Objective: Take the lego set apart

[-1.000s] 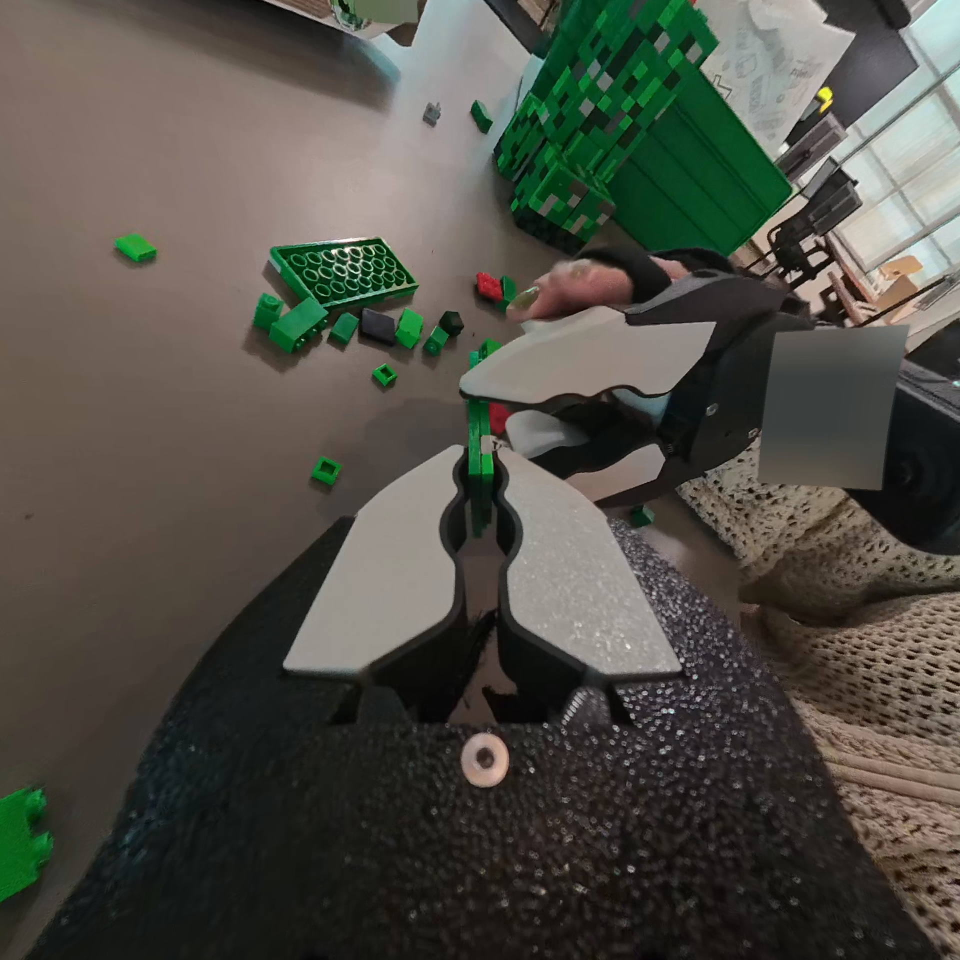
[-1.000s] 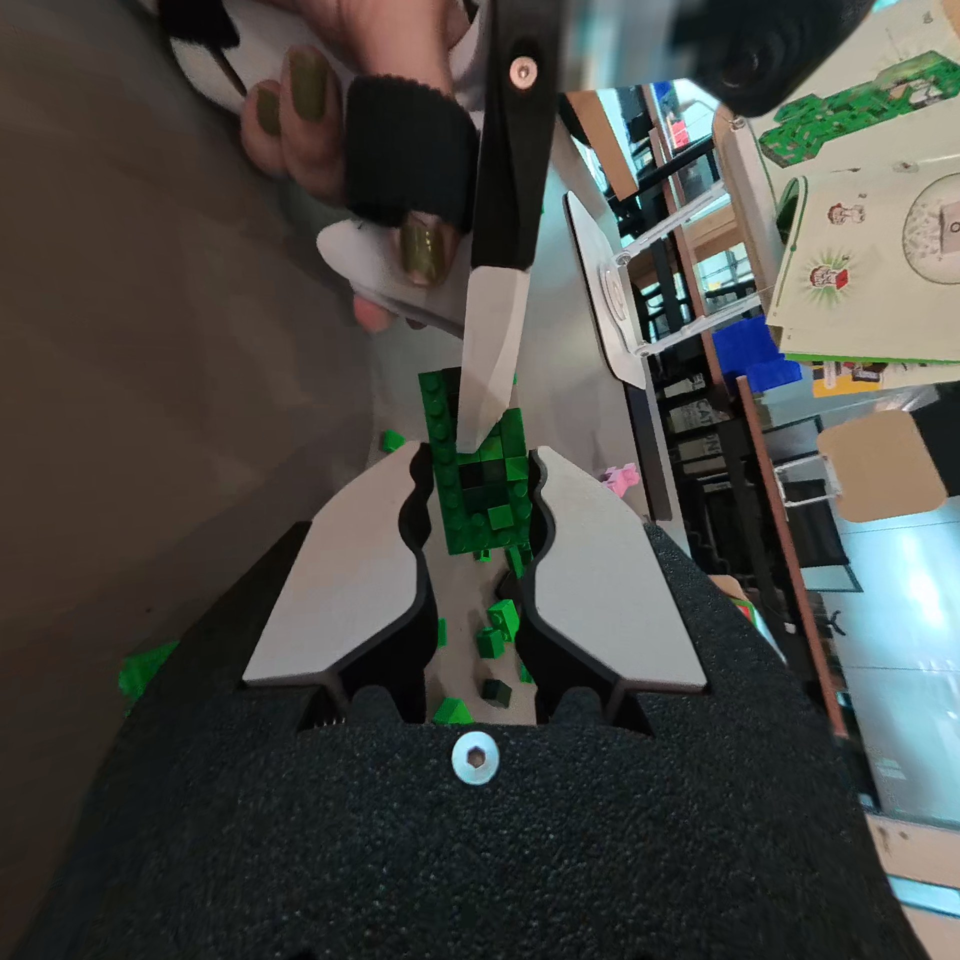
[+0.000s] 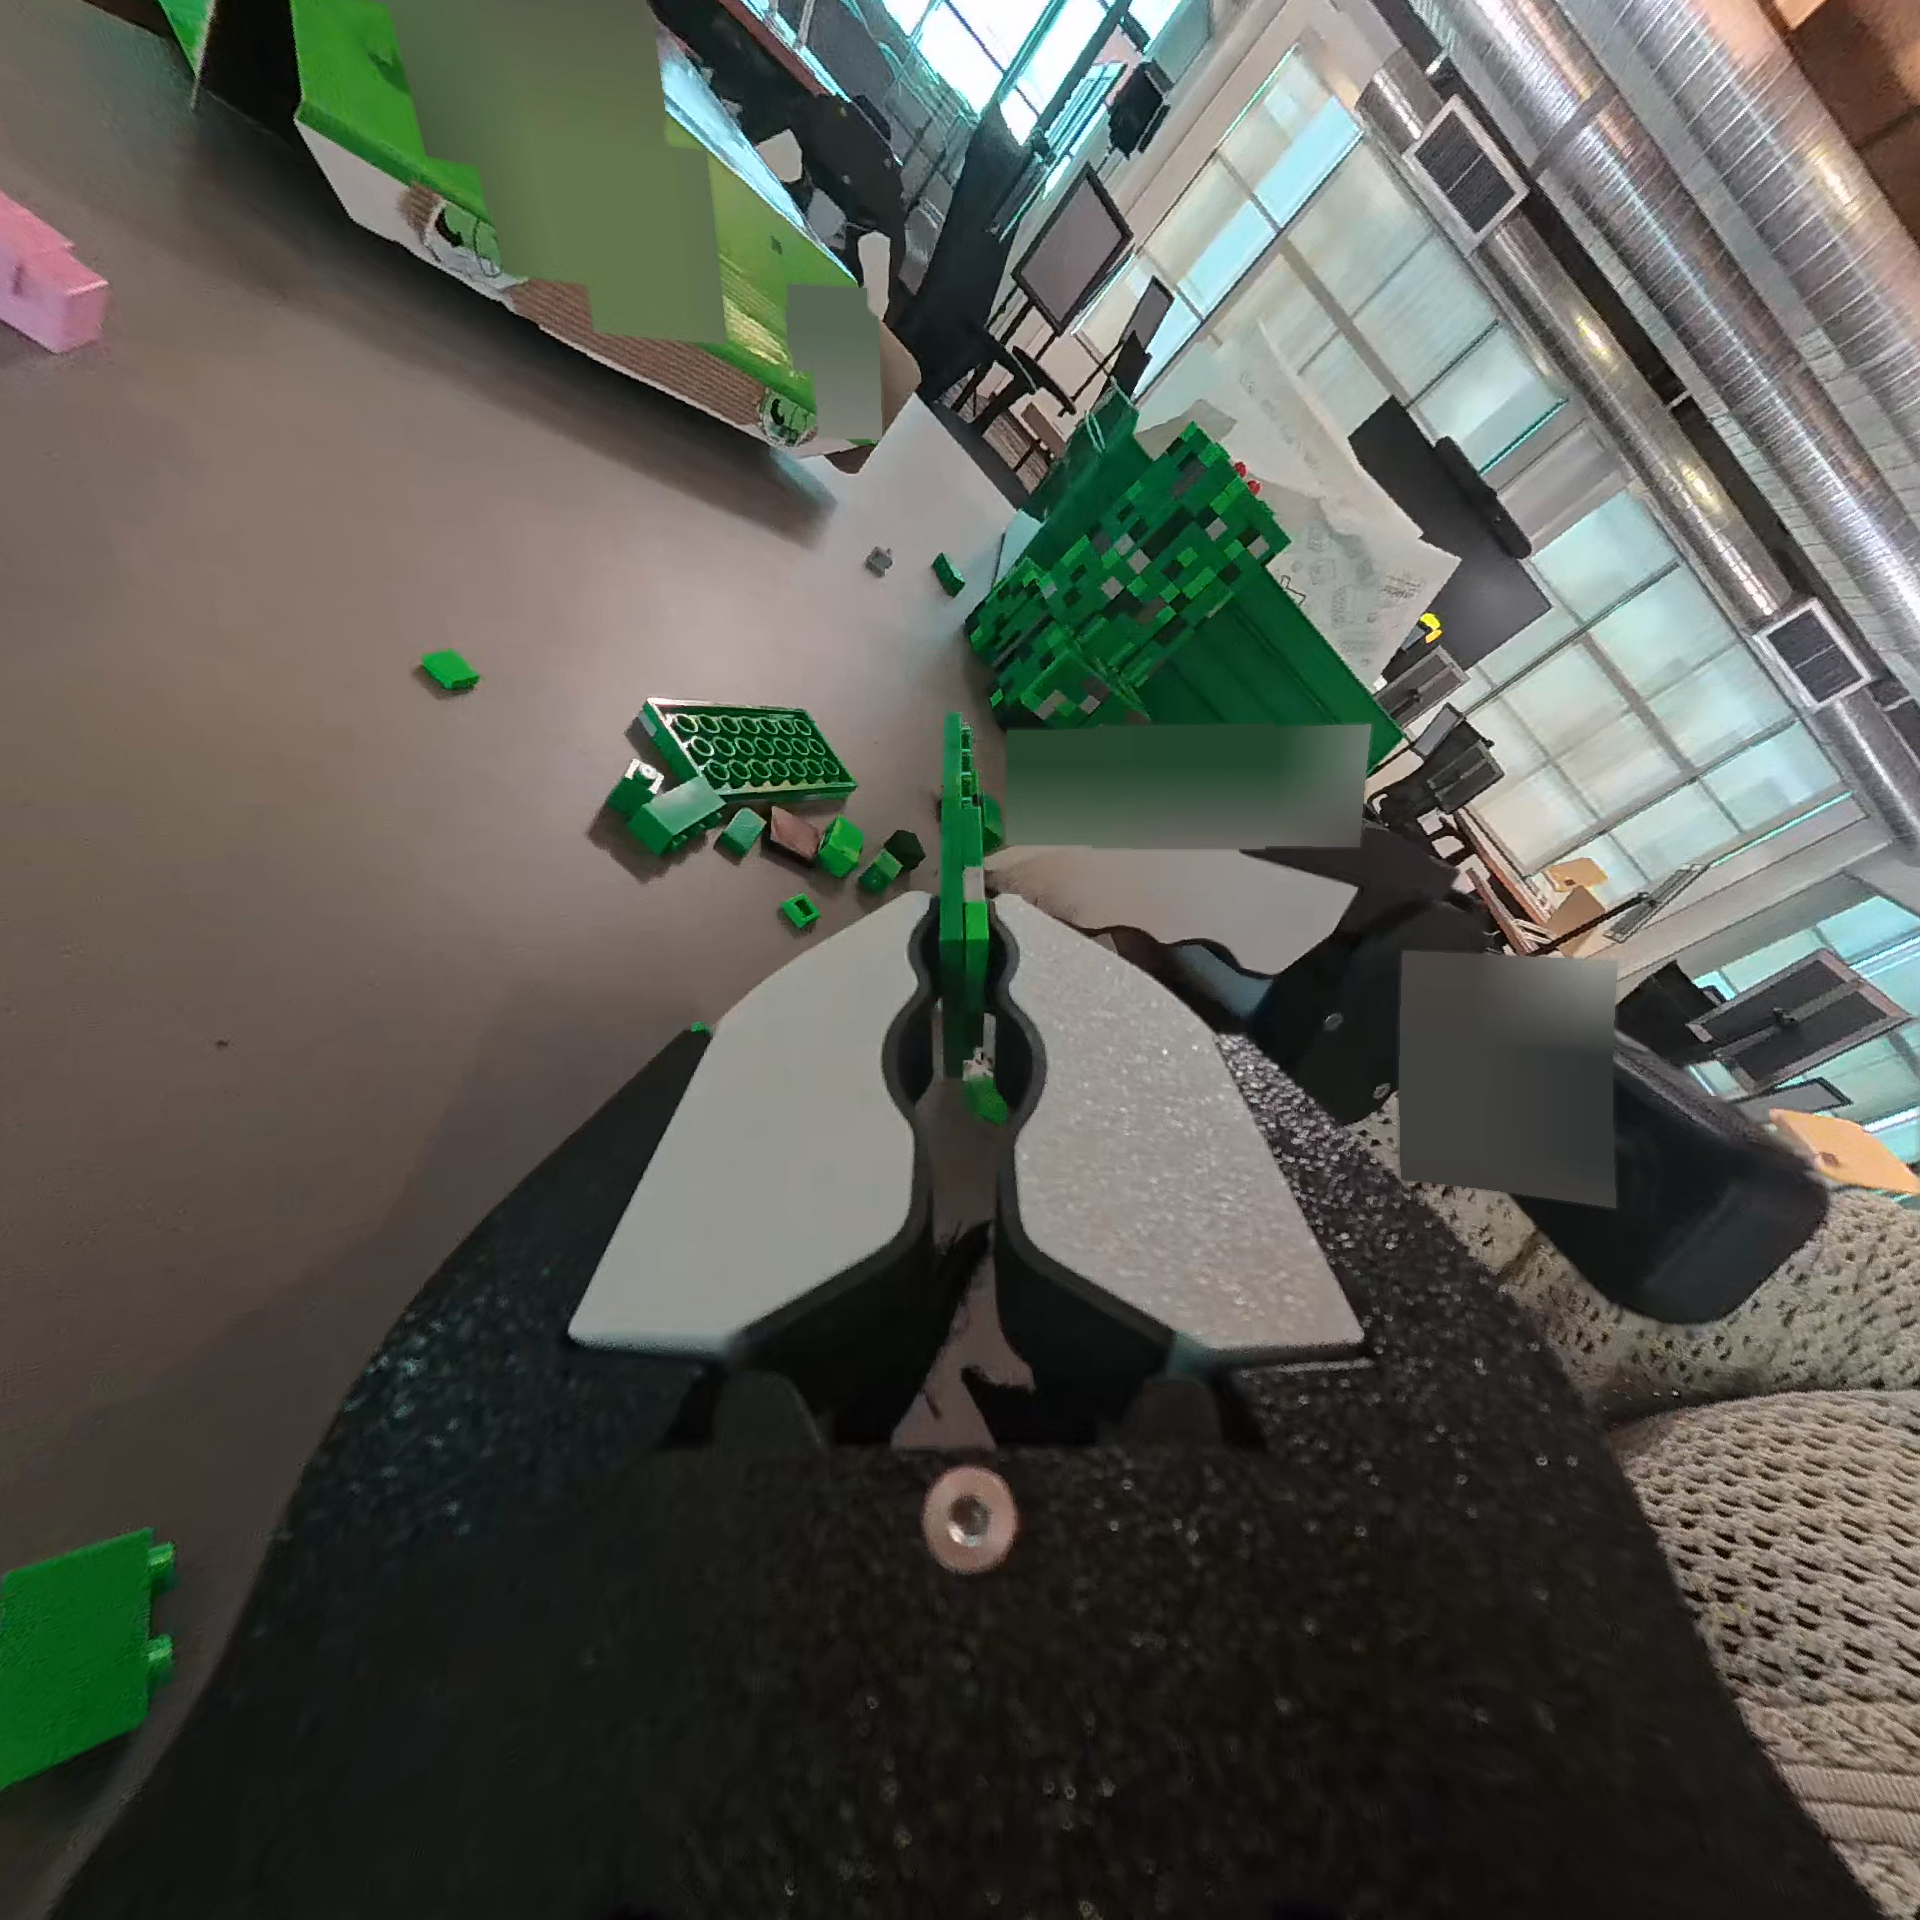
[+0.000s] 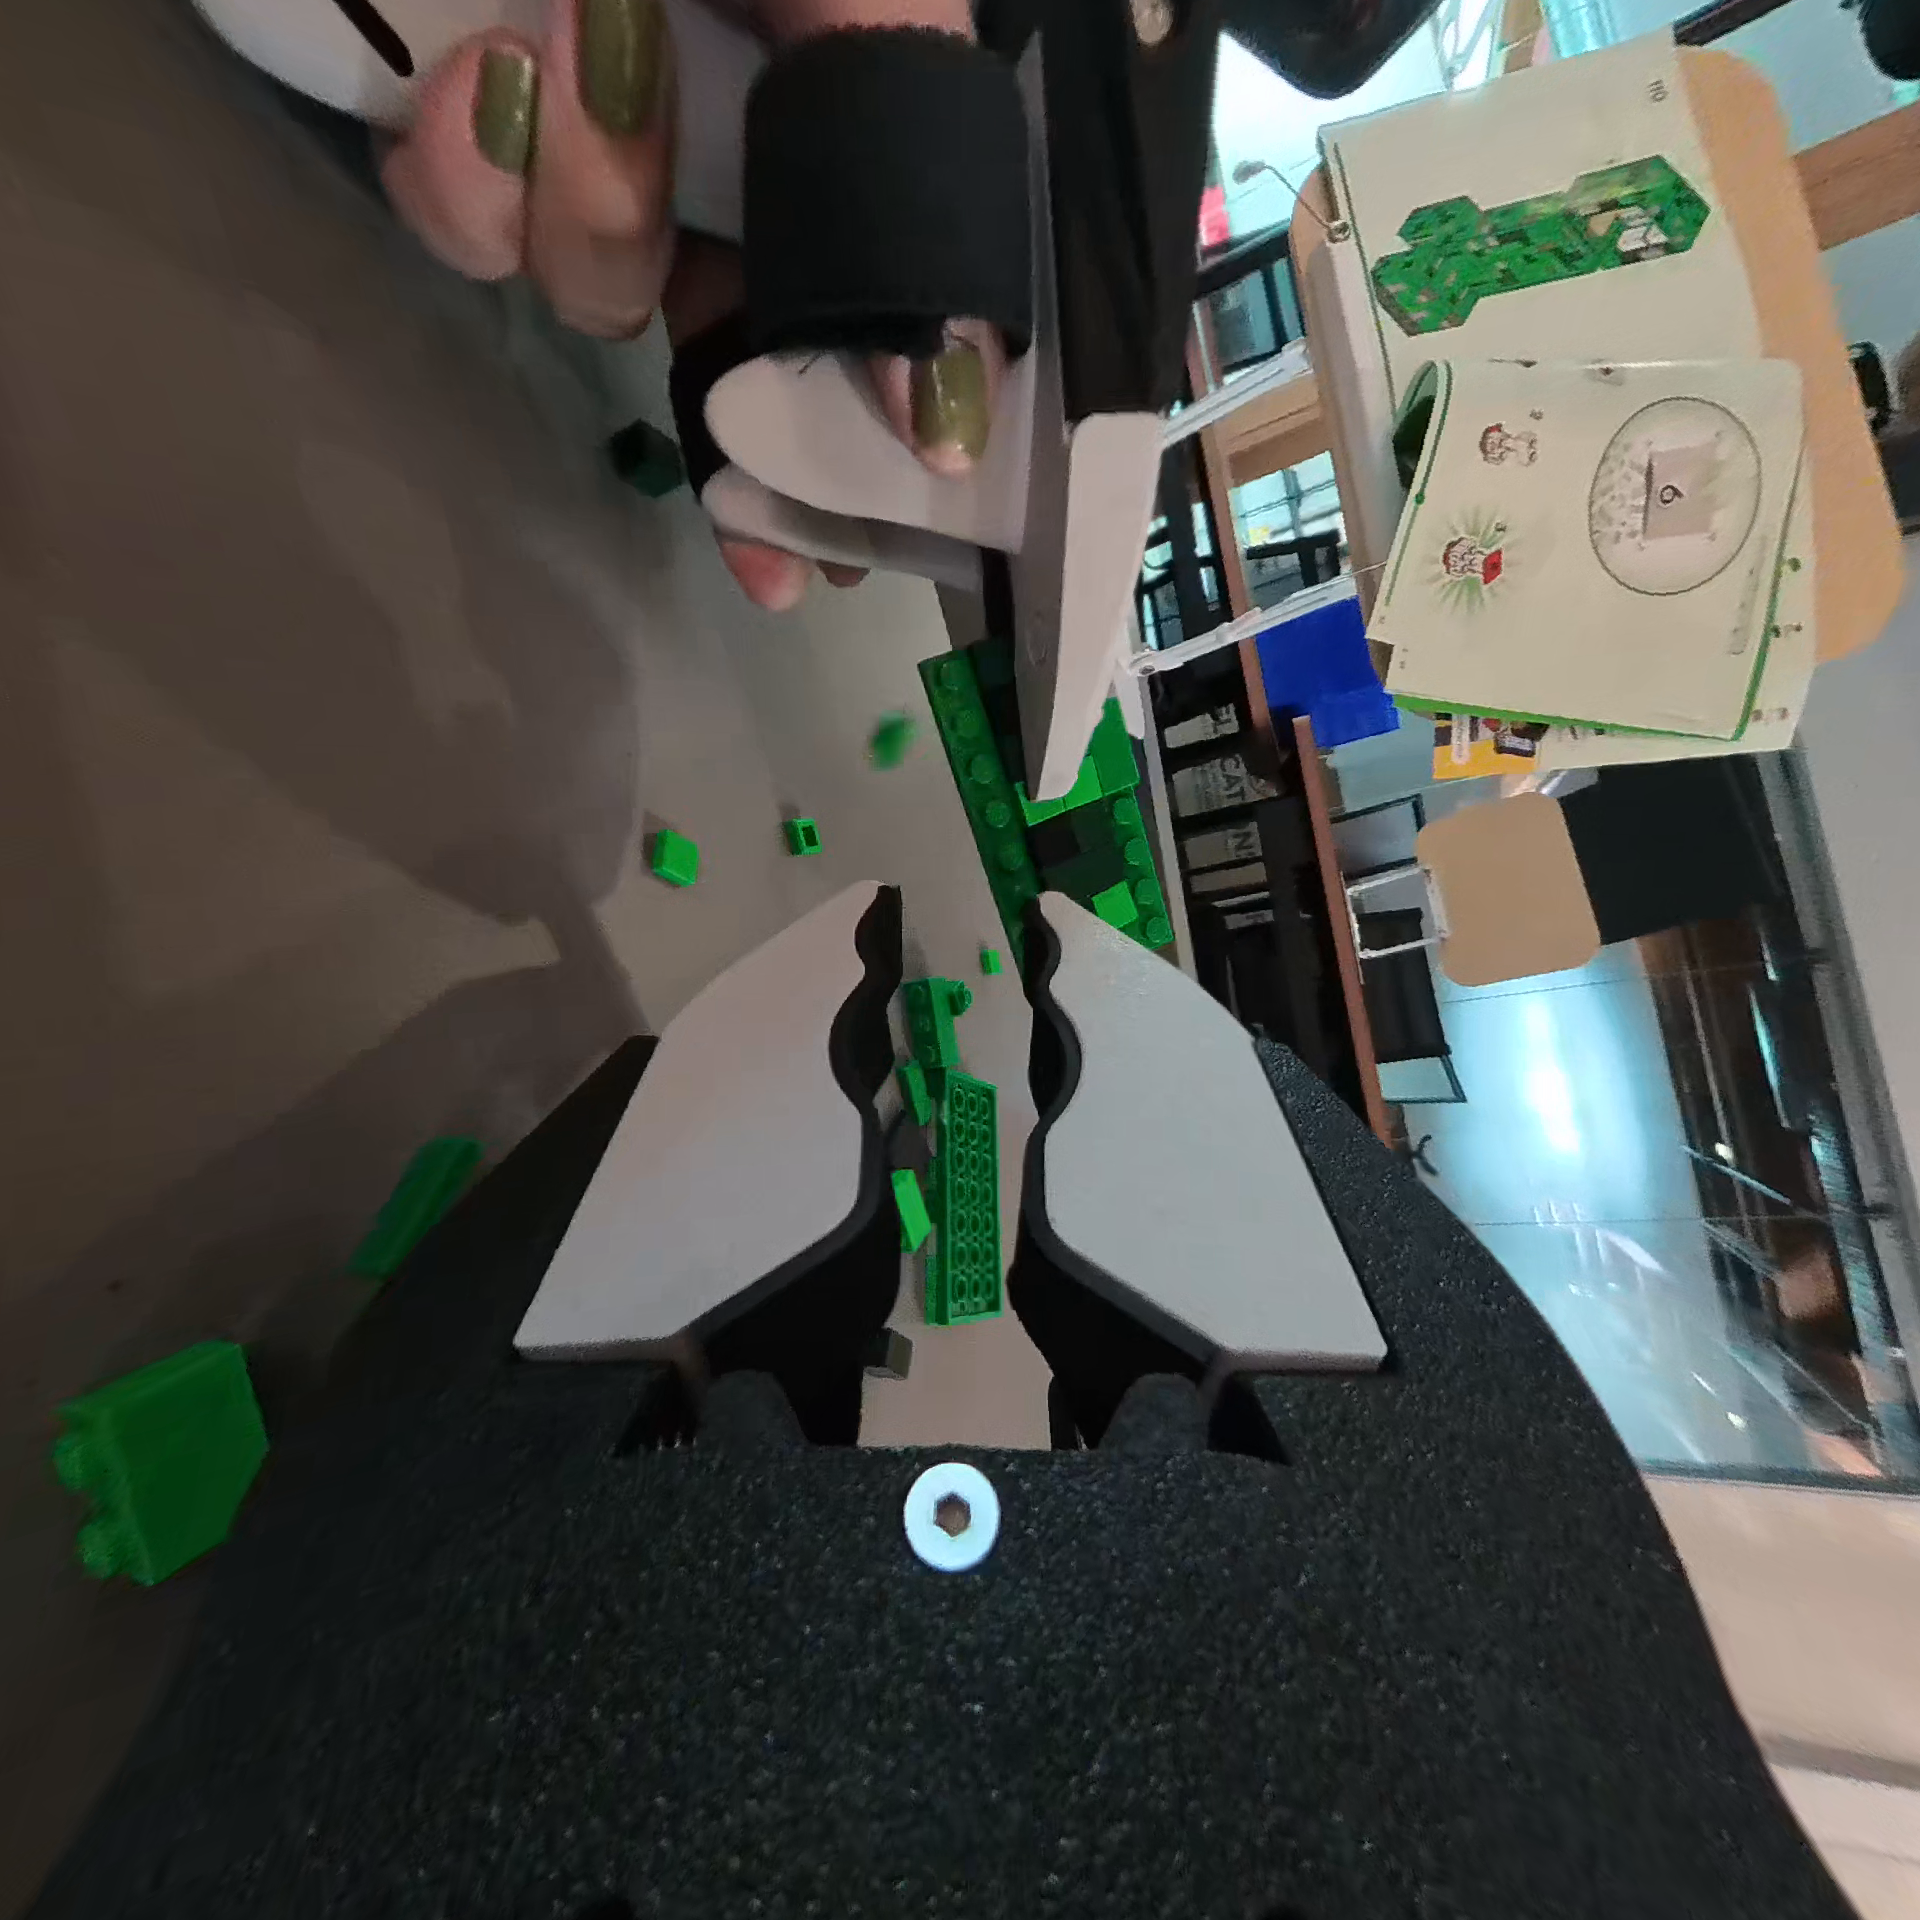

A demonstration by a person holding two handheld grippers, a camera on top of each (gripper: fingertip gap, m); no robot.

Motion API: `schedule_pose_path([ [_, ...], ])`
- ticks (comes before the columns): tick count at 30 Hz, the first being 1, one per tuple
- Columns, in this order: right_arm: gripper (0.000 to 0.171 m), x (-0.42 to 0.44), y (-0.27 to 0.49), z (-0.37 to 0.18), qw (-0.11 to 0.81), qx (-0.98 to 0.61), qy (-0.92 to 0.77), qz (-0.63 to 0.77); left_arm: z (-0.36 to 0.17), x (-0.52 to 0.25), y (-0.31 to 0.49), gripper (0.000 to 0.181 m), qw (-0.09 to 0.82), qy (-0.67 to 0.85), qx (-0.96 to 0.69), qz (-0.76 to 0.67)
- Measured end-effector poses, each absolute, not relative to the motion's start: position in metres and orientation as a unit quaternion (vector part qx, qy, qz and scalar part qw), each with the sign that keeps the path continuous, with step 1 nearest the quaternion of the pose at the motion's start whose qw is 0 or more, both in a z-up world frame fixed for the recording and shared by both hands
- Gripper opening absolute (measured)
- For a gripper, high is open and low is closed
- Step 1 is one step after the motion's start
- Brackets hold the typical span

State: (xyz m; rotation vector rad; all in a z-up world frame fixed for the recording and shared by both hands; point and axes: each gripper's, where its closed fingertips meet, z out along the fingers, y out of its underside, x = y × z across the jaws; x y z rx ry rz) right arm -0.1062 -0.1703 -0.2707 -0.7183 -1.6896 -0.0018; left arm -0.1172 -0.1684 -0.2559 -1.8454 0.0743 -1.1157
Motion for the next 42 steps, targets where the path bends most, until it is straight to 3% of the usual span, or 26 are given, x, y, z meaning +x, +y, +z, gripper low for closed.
schedule_pose_path([
  [18,0.033,-0.109,-0.172,-0.274,0.609,-0.315,-0.726,0.046,-0.273,-0.105,-0.175,0.005,0.432,0.074,-0.795,-0.418],
  [42,0.023,-0.106,-0.177,-0.284,0.582,-0.268,-0.768,0.004,-0.281,-0.099,-0.178,0.006,0.428,0.13,-0.817,-0.365],
])
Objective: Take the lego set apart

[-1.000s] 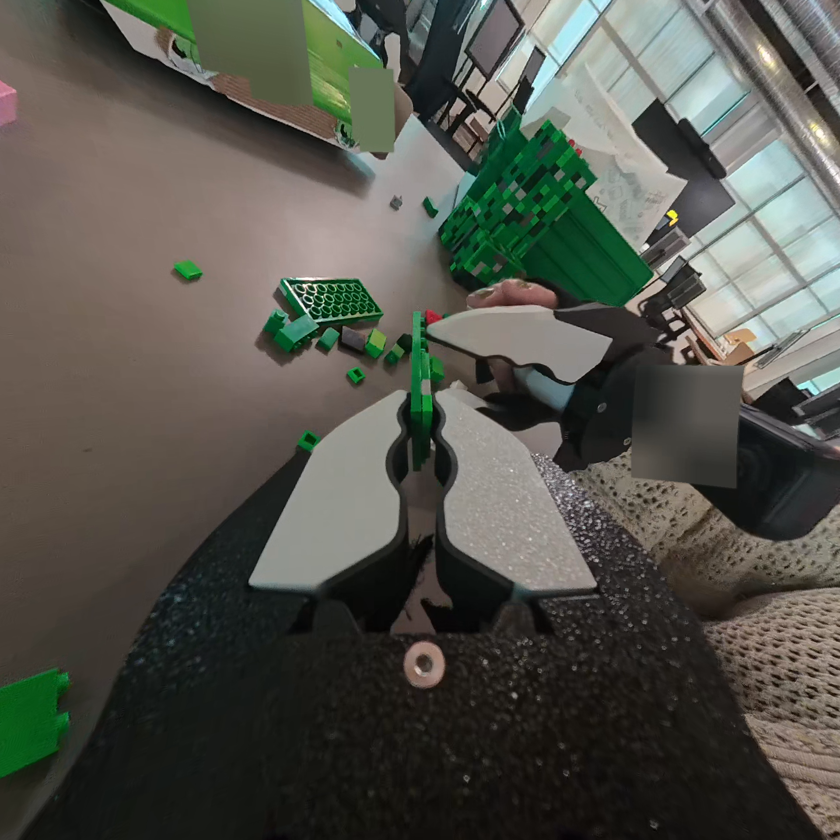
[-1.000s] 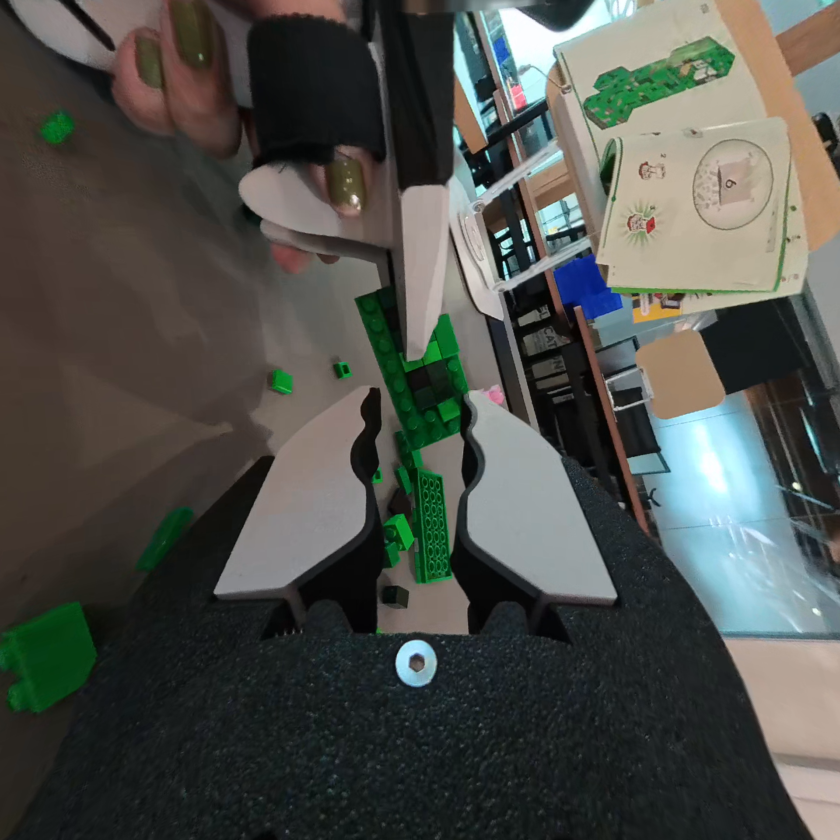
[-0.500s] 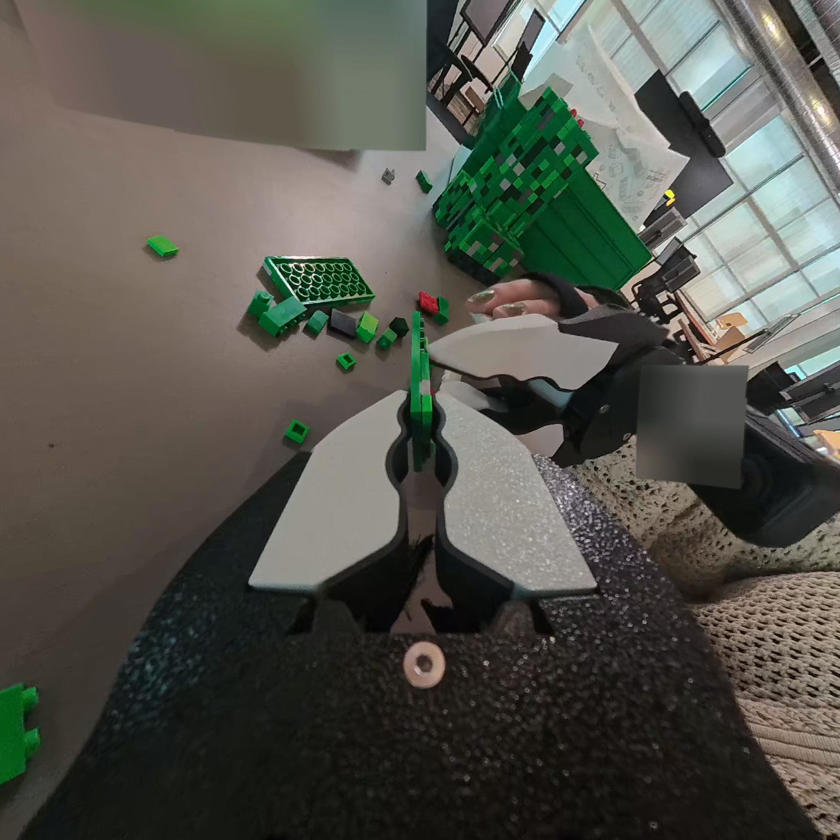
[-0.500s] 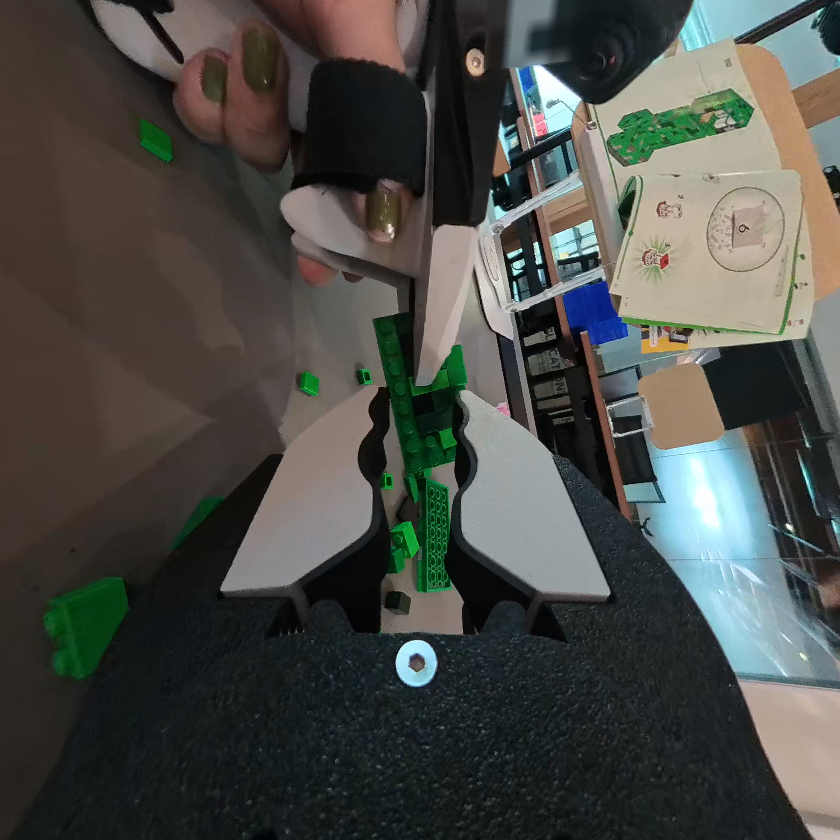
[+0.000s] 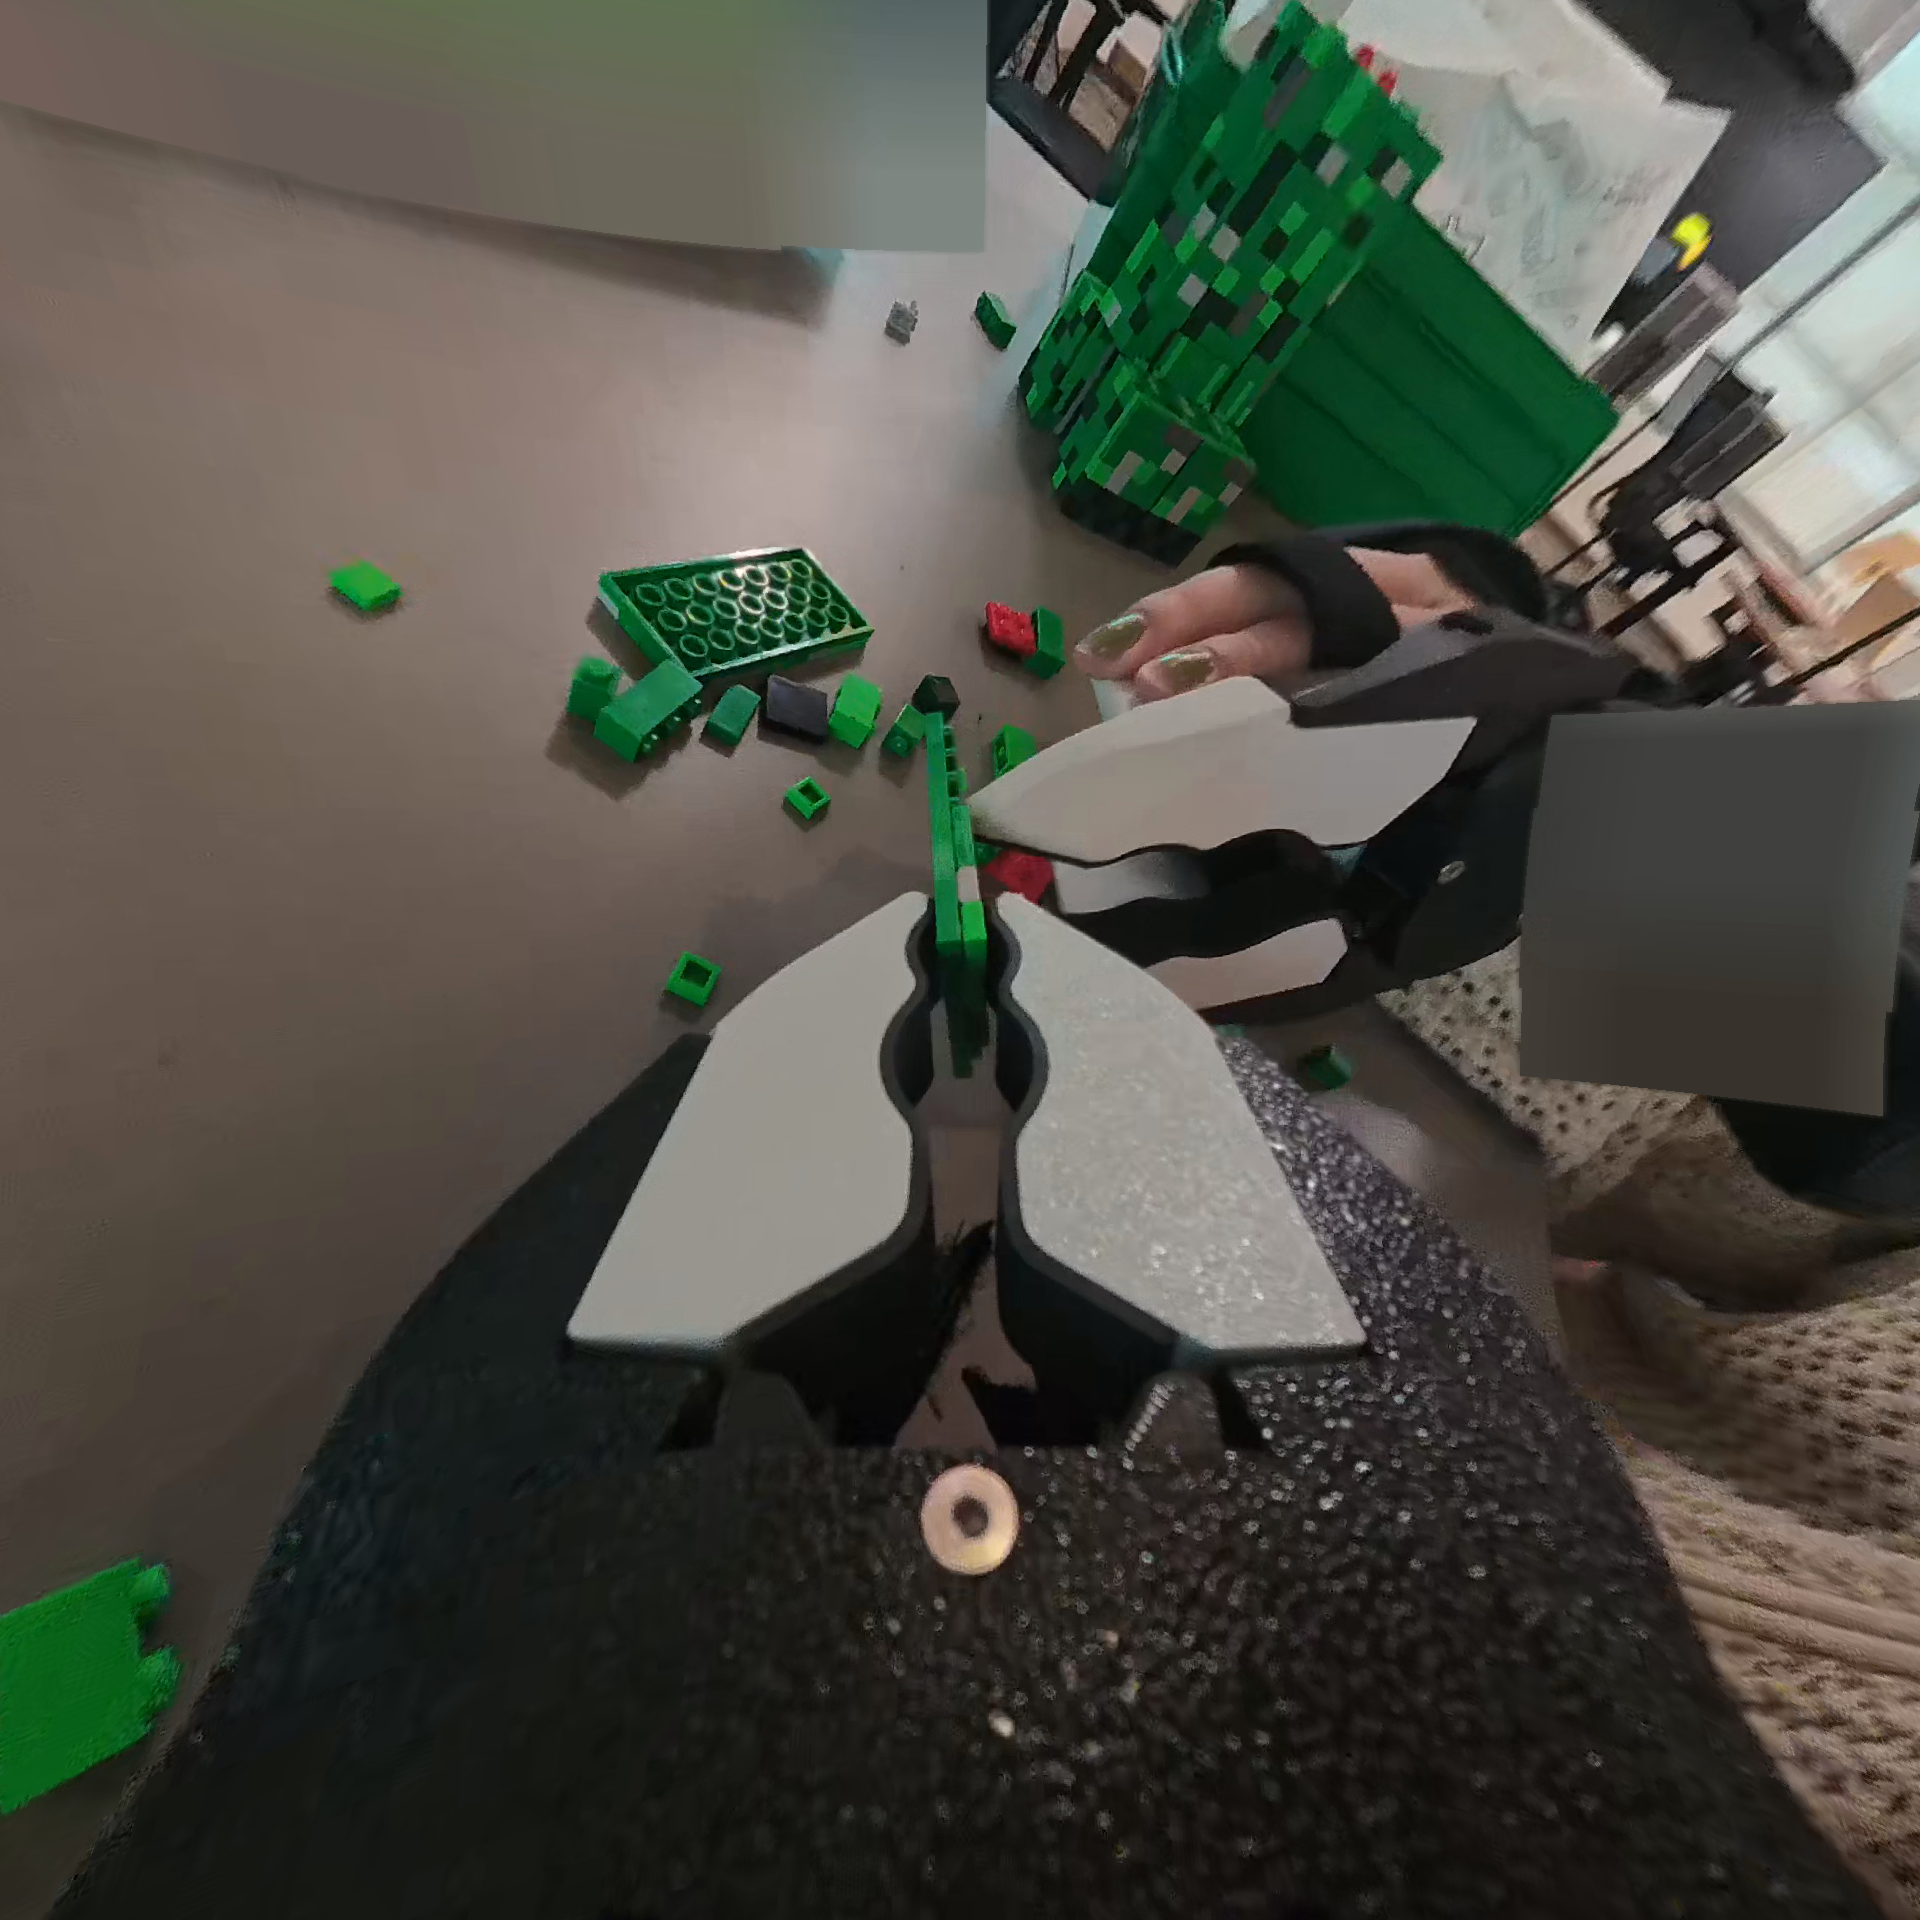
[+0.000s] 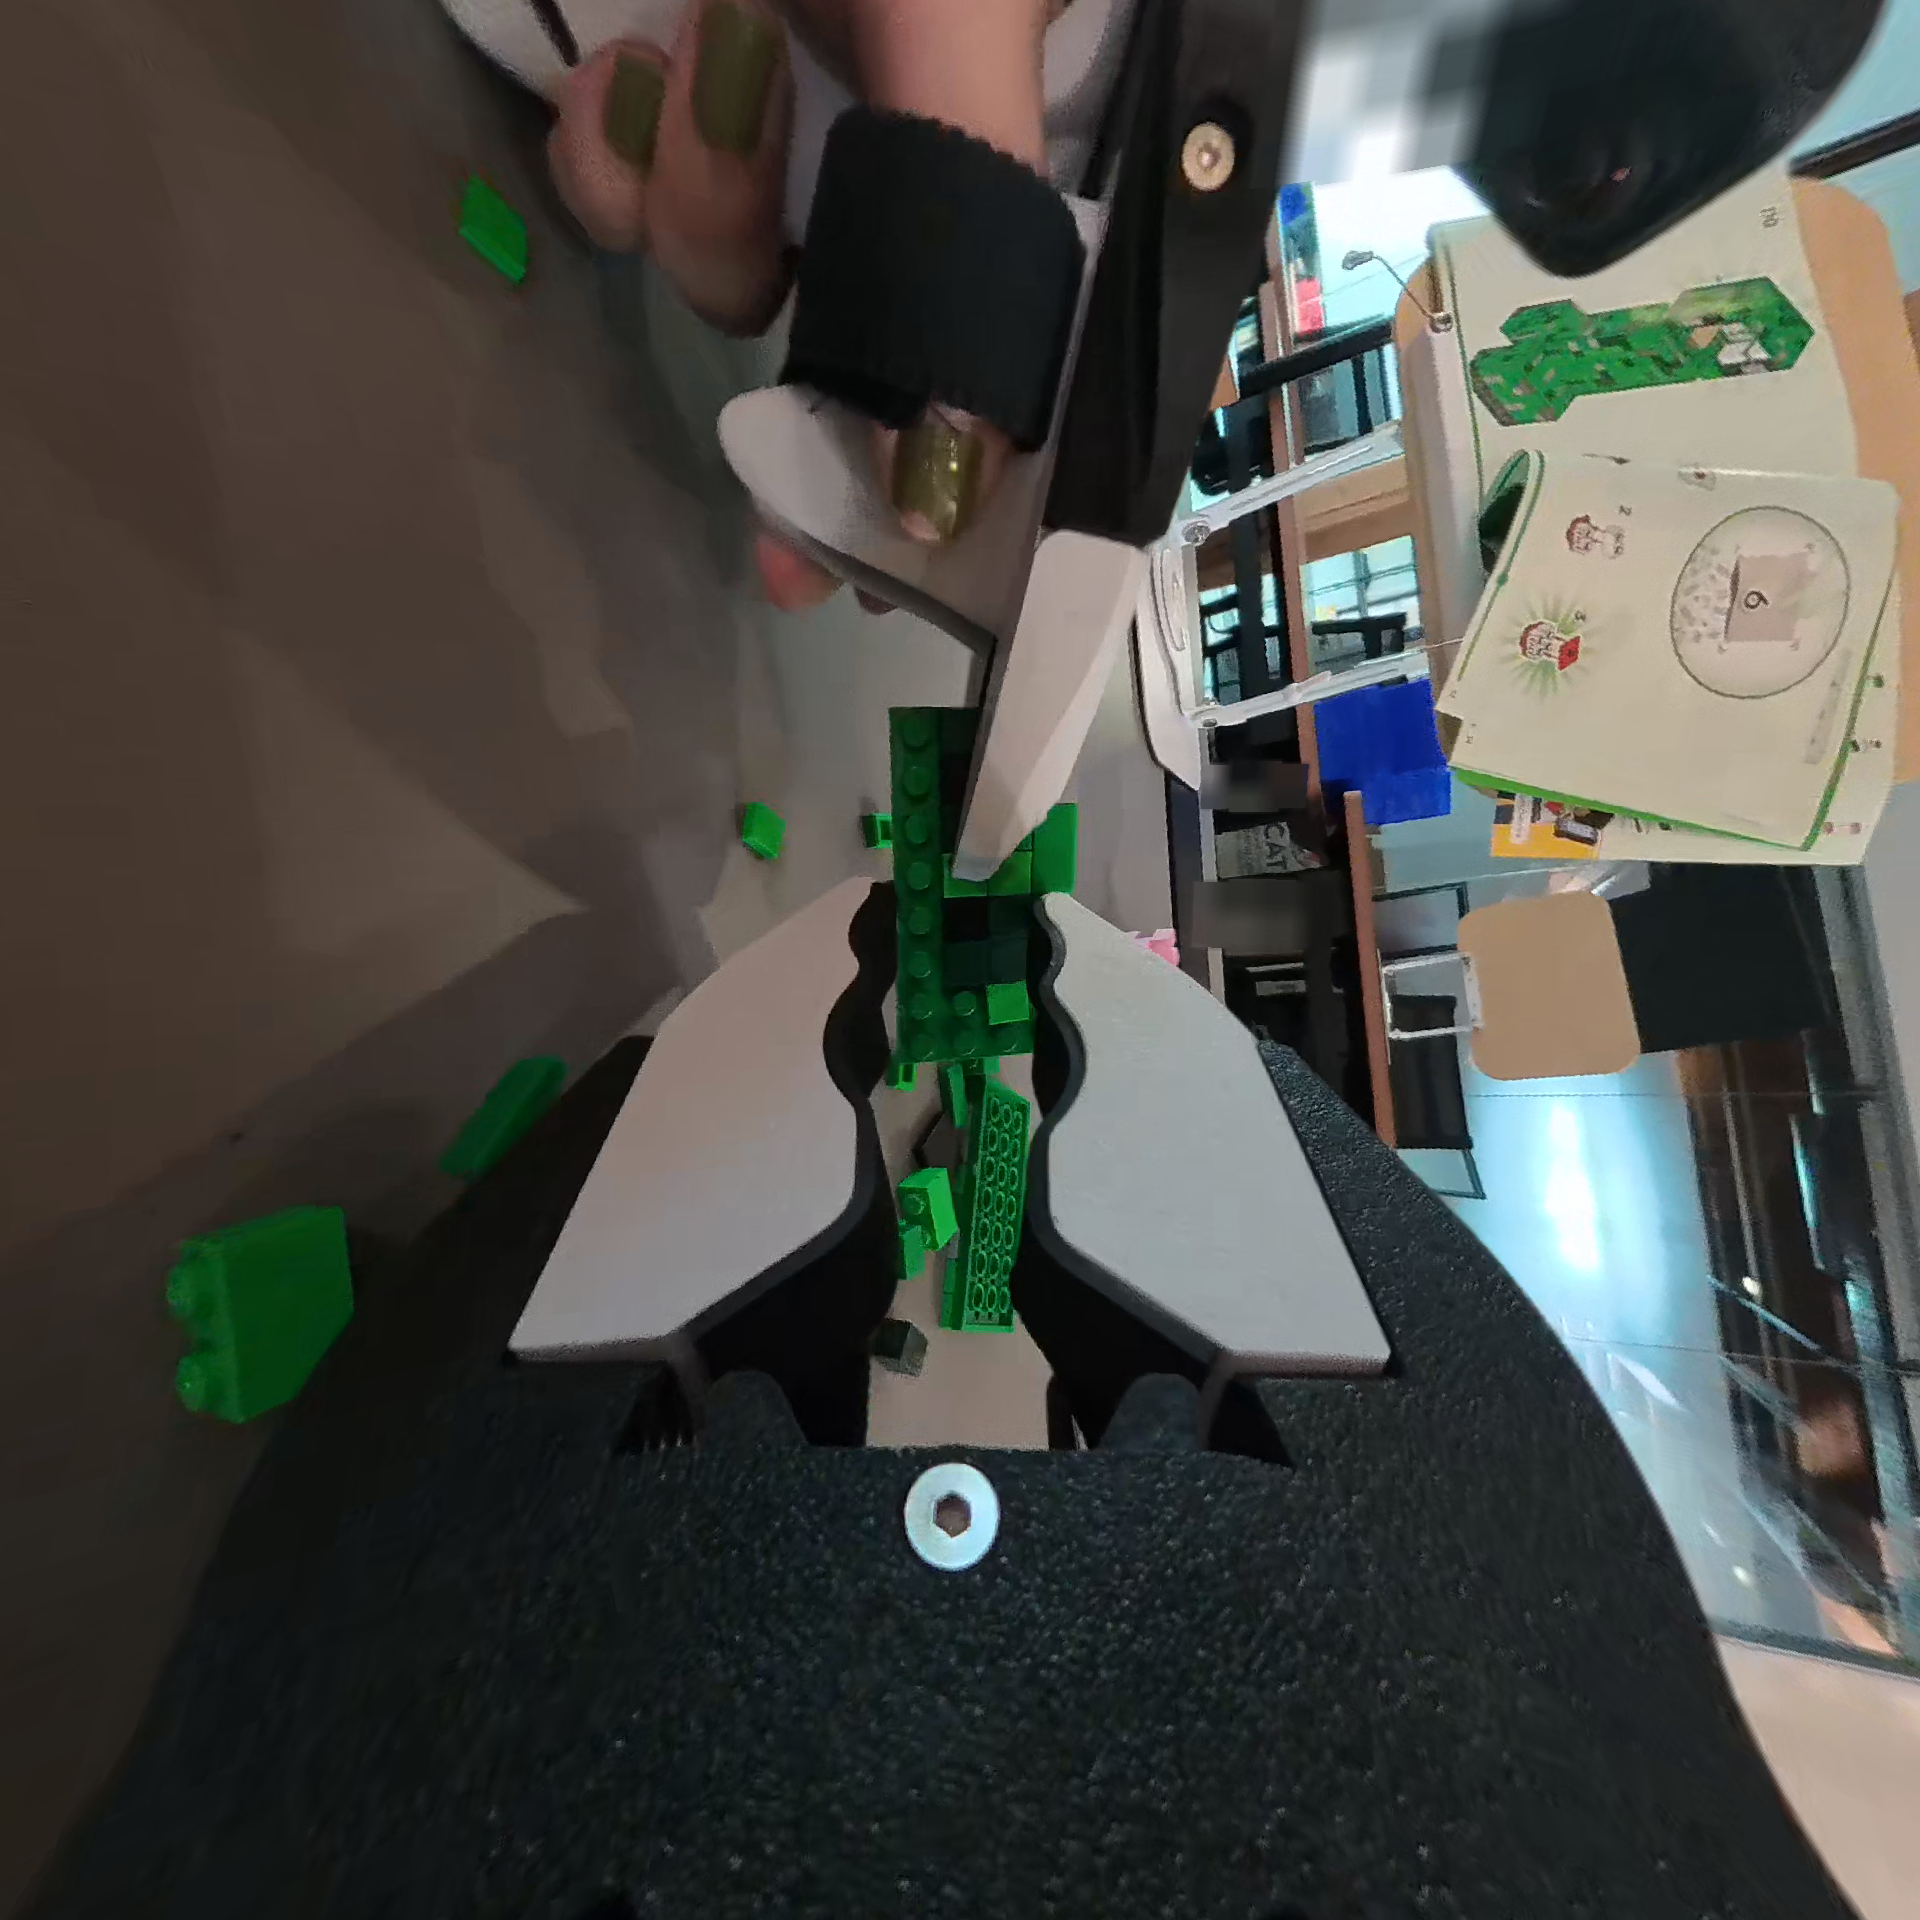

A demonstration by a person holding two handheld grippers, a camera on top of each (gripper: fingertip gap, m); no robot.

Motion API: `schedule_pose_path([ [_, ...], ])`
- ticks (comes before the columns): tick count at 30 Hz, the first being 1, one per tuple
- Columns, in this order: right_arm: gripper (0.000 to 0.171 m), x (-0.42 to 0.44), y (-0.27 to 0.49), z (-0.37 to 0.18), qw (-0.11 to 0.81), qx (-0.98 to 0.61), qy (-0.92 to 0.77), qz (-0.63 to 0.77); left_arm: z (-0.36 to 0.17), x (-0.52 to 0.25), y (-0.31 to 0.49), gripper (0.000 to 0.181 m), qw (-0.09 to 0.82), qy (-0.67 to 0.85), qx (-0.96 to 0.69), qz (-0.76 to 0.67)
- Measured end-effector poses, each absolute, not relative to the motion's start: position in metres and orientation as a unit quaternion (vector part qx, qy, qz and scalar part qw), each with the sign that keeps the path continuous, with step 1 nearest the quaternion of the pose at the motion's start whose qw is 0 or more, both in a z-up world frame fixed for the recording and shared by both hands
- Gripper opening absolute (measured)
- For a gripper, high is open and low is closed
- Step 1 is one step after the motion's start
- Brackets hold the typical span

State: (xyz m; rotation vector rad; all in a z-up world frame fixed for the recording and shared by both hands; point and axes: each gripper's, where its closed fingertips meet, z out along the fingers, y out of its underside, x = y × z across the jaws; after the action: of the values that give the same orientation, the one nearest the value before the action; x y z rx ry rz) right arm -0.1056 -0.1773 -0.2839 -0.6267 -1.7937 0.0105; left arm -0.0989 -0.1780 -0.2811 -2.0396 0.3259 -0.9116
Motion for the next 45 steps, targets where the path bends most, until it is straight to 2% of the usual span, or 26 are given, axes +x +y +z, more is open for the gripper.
schedule_pose_path([
  [3,0.022,-0.105,-0.177,-0.282,0.577,-0.271,-0.77,-0.008,-0.278,-0.099,-0.177,0.006,0.443,0.148,-0.817,-0.339],
  [9,0.021,-0.109,-0.173,-0.282,0.585,-0.26,-0.764,-0.079,-0.278,-0.106,-0.171,0.005,0.443,0.087,-0.815,-0.363],
  [10,0.007,-0.107,-0.176,-0.286,0.575,-0.259,-0.772,-0.086,-0.275,-0.11,-0.169,0.005,0.451,0.066,-0.812,-0.364],
  [11,0.0,-0.107,-0.173,-0.284,0.581,-0.261,-0.765,-0.095,-0.272,-0.114,-0.168,0.005,0.453,0.054,-0.806,-0.376],
  [14,0.0,-0.11,-0.18,-0.277,0.593,-0.268,-0.758,-0.041,-0.273,-0.121,-0.168,0.005,0.45,0.043,-0.803,-0.388],
  [18,0.023,-0.115,-0.175,-0.259,0.64,-0.294,-0.71,0.006,-0.274,-0.111,-0.171,0.005,0.453,0.086,-0.81,-0.364],
  [21,0.049,-0.118,-0.177,-0.278,0.6,-0.308,-0.738,0.025,-0.276,-0.102,-0.174,0.005,0.452,0.133,-0.817,-0.332],
  [25,0.033,-0.118,-0.176,-0.281,0.599,-0.289,-0.747,0.005,-0.282,-0.098,-0.176,0.005,0.446,0.168,-0.827,-0.298],
  [45,0.032,-0.119,-0.167,-0.263,0.65,-0.209,-0.709,-0.175,-0.264,-0.103,-0.172,0.011,0.447,0.044,-0.775,-0.444],
])
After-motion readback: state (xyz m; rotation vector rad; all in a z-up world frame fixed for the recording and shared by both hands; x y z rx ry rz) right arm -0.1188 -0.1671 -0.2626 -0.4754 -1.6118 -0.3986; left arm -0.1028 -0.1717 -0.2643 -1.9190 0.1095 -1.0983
